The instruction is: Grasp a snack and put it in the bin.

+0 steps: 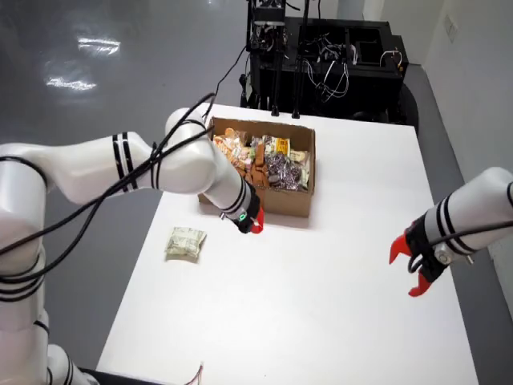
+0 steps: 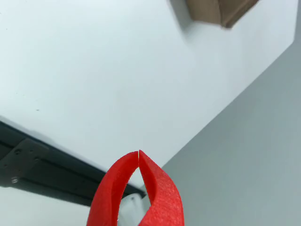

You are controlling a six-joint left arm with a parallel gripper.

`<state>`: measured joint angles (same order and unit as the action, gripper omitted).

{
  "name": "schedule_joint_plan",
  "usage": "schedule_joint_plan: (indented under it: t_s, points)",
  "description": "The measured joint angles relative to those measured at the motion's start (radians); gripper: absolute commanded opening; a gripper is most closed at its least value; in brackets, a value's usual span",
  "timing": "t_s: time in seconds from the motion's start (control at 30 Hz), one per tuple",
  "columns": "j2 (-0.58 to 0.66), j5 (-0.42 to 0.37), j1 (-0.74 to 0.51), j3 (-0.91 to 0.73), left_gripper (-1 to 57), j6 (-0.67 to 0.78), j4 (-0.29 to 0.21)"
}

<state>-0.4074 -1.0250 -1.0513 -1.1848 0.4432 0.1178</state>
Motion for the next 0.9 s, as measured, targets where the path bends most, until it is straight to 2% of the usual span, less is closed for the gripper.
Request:
schedule_joint_plan:
  t_s: [0.13, 0.27, 0.57, 0.73, 0.9]
  points:
    - [0.027, 0.014, 0.041, -0.034, 0.2, 0.081, 0.025]
    - [0.040, 0.007, 0.083, -0.049, 3.7, 0.168, 0.058]
    - [0.055, -0.016, 0.202, -0.056, 20.1, 0.334, 0.092]
    - [0.055, -0.026, 0.263, -0.056, 29.3, 0.378, 0.118]
    - [0.030, -0.027, 0.309, -0.054, 34.9, 0.392, 0.138]
